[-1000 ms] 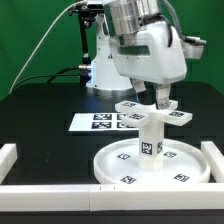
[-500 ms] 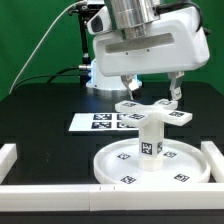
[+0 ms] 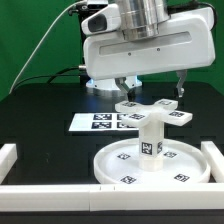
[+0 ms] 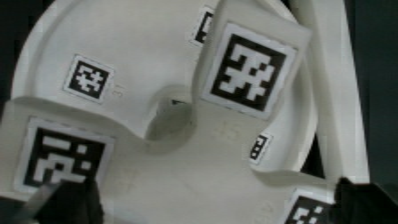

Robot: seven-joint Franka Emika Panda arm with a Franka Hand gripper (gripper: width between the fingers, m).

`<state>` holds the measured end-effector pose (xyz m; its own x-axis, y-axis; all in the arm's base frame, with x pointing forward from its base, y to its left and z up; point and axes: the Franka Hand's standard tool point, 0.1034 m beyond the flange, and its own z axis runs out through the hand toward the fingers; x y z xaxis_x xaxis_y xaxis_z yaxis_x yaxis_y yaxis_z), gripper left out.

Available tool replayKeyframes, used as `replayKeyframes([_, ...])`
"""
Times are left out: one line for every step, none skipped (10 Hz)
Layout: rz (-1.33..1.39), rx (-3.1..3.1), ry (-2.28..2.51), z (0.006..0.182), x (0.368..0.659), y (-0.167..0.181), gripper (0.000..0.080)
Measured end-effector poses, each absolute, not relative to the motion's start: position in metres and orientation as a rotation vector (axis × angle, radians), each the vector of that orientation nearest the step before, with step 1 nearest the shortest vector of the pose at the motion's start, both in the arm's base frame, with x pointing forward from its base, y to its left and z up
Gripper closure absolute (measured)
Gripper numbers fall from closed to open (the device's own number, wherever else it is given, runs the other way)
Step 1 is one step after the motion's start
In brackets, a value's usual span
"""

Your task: Assemble round table

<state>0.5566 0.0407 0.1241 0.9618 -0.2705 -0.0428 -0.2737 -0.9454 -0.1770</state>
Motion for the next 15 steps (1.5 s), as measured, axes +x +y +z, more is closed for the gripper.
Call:
replayKeyframes([0.023,-2.938,0.364,0.124,0.556,0.04,0.015])
replayKeyframes([0.052,-3.015,0.144,0.124,0.555,0.036,0.015])
replayKeyframes([0.057,-3.059,0.036,0.124,0.558,0.036,0.015])
replayKeyframes([0.048,-3.068,-0.017,0.122,0.559,0.038,0.015])
replayKeyframes([0.023,-3.068,-0.052,0.12,0.559,0.037,0.015])
replayKeyframes([0.024,-3.068,-0.053,0.12,0.559,0.037,0.015])
replayKeyframes([0.024,-3.068,-0.053,0.12,0.559,0.037,0.015])
replayKeyframes([0.025,-3.068,-0.052,0.119,0.559,0.037,0.015])
replayKeyframes([0.027,-3.07,-0.019,0.117,0.562,0.036,0.015])
replayKeyframes([0.028,-3.071,-0.014,0.113,0.566,0.036,0.015])
replayKeyframes([0.032,-3.071,-0.011,0.11,0.567,0.035,0.015])
replayKeyframes([0.031,-3.071,-0.007,0.107,0.566,0.036,0.015])
replayKeyframes([0.026,-3.071,-0.016,0.104,0.565,0.04,0.015])
replayKeyframes([0.033,-3.07,-0.023,0.103,0.563,0.044,0.015])
replayKeyframes([0.036,-3.07,-0.028,0.101,0.561,0.046,0.015])
